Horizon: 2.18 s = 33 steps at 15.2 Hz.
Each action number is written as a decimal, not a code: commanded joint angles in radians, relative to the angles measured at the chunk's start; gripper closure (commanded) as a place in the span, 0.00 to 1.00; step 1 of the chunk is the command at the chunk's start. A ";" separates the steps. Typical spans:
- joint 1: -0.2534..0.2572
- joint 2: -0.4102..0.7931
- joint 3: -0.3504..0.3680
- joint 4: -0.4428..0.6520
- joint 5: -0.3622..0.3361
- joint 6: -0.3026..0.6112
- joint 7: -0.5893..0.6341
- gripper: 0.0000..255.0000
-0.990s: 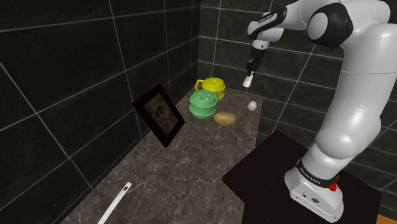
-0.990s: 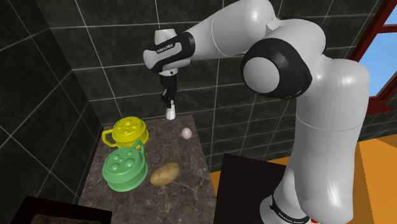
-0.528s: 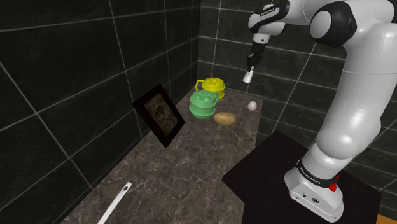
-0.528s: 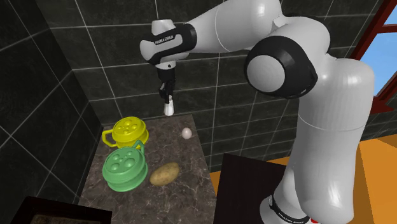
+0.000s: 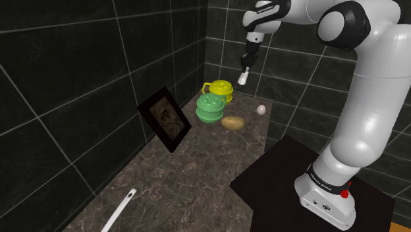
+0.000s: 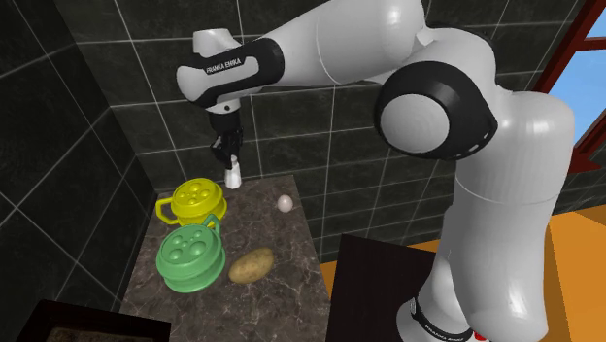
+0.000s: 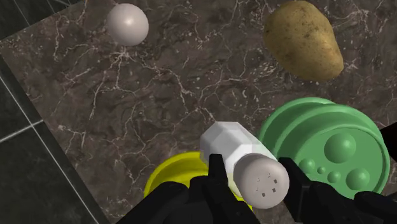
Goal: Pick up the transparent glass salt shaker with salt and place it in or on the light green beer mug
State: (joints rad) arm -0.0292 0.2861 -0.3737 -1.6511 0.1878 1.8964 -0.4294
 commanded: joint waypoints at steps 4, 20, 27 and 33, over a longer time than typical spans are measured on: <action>0.060 0.036 0.036 0.078 0.001 -0.032 0.106 1.00; 0.155 0.173 0.098 0.214 0.019 -0.017 0.267 1.00; 0.157 0.192 0.102 0.149 0.029 0.066 0.255 1.00; 0.156 0.215 0.107 0.109 0.038 0.127 0.246 1.00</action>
State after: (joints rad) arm 0.1273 0.4980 -0.2675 -1.5385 0.2250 2.0161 -0.1826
